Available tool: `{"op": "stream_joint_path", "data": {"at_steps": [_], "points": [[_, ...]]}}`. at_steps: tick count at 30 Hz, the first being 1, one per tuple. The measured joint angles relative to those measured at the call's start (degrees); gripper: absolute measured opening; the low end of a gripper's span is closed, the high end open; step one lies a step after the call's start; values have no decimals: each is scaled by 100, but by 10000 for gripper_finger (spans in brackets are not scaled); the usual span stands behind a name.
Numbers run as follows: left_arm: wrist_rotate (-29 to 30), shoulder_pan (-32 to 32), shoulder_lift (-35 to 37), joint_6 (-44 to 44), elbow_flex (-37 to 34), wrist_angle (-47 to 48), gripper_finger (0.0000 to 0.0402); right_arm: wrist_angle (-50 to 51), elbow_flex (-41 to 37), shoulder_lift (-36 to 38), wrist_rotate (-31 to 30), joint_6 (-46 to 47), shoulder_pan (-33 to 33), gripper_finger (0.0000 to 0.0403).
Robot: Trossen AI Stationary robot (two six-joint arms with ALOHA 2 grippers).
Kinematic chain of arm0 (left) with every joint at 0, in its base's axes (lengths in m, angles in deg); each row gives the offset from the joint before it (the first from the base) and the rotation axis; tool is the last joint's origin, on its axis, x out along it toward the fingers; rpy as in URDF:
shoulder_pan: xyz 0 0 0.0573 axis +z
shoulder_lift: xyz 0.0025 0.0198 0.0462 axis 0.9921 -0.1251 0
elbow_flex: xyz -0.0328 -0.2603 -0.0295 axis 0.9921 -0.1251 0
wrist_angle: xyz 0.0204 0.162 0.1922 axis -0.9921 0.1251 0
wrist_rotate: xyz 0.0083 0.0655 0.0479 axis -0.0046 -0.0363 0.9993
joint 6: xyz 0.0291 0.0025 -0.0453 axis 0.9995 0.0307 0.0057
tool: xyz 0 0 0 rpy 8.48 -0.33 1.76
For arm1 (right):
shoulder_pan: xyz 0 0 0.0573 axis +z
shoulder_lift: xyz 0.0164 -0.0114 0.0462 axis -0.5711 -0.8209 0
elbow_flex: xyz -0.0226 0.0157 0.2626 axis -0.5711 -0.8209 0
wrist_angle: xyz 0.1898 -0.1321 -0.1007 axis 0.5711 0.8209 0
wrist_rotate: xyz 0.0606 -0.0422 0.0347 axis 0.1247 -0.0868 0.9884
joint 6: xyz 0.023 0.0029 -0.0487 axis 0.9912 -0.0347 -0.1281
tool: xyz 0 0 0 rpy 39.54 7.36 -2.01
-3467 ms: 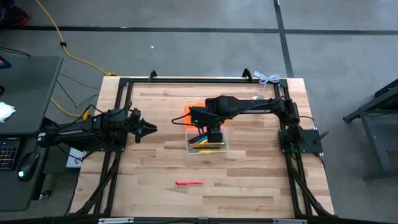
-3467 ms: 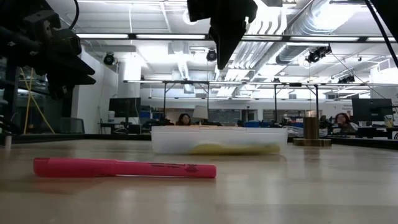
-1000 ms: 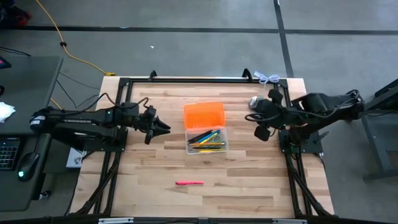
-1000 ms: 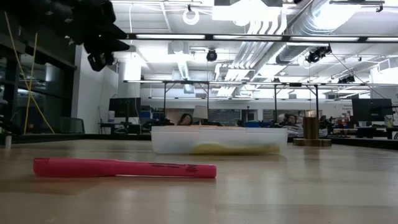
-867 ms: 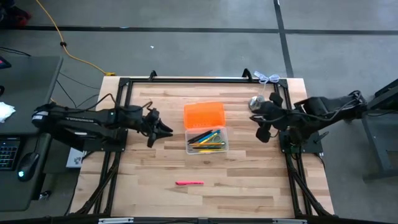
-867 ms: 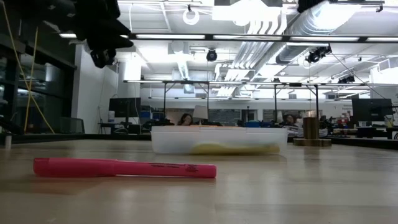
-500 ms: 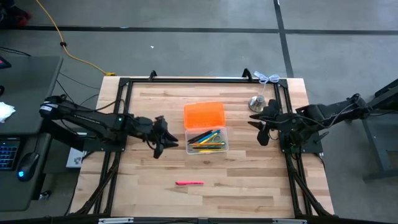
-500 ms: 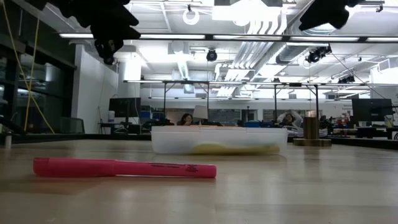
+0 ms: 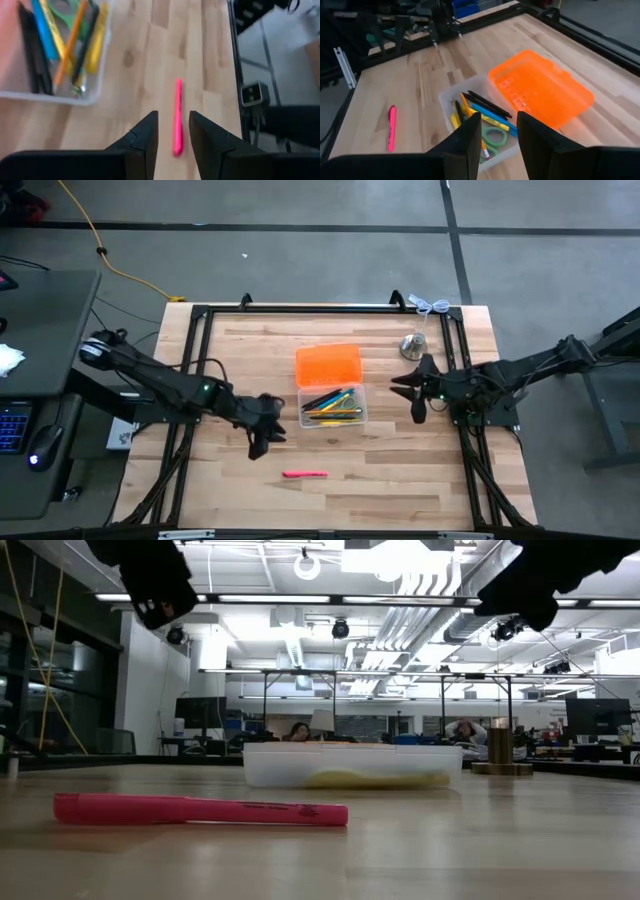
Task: Pick & place school supplies into a supply box
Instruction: Put the pink pen into the orange supply box
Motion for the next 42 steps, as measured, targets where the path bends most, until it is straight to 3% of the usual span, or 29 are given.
{"op": "stream_joint_path", "data": {"at_steps": [5, 13, 18, 24, 34, 42], "points": [[21, -331, -441, -286, 388, 81, 140, -270, -297, 21, 37, -5, 0, 103], [597, -740, -1297, -898, 1151, 100, 140, -867, -753, 141, 542, -220, 5, 103], [605, -773, -1836, -1144, 1661, 293, 140, -748, -818, 422, 872, -340, 125, 103], [472, -773, -2352, -1374, 2074, 728, 140, -333, -818, 1046, 688, -459, 400, 103], [411, -780, -2609, -1809, 2119, 762, 140, 629, -816, 2010, 759, -458, 803, 103], [413, -769, -2716, -1905, 2109, 824, 140, 717, -1047, 2303, 662, -458, 931, 103]]}}
